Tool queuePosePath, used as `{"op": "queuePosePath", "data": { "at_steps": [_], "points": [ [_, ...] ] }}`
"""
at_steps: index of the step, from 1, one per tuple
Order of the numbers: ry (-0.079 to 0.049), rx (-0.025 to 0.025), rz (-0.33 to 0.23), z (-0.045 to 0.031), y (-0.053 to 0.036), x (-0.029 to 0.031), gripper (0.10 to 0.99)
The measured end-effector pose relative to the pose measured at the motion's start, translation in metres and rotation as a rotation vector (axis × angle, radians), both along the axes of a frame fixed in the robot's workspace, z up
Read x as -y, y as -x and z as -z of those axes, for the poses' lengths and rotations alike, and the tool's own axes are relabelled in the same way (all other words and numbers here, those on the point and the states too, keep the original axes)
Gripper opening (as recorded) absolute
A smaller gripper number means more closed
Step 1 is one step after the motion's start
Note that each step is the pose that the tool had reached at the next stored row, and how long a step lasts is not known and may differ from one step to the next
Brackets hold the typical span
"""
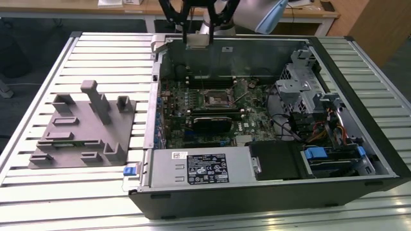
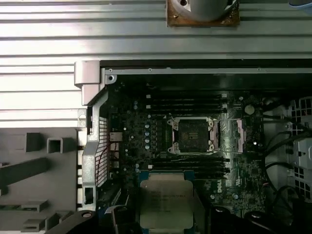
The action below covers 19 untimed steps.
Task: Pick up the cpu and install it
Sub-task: 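Pick up the cpu and move it towards the insertion slot, then place the cpu into insertion slot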
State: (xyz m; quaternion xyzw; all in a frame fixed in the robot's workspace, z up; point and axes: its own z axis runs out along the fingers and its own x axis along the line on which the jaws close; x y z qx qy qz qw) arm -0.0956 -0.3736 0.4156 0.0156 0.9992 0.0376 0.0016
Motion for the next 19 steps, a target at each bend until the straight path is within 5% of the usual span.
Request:
{"op": "queuePosePath", "data": {
  "at_steps": [14, 19],
  "points": [
    [0.000, 0.0000, 0.000, 0.0080, -0.0528, -0.0160, 0.529],
    [0.003, 0.0002, 0.001, 0.0086, -0.0562, -0.0162, 0.529]
  ]
}}
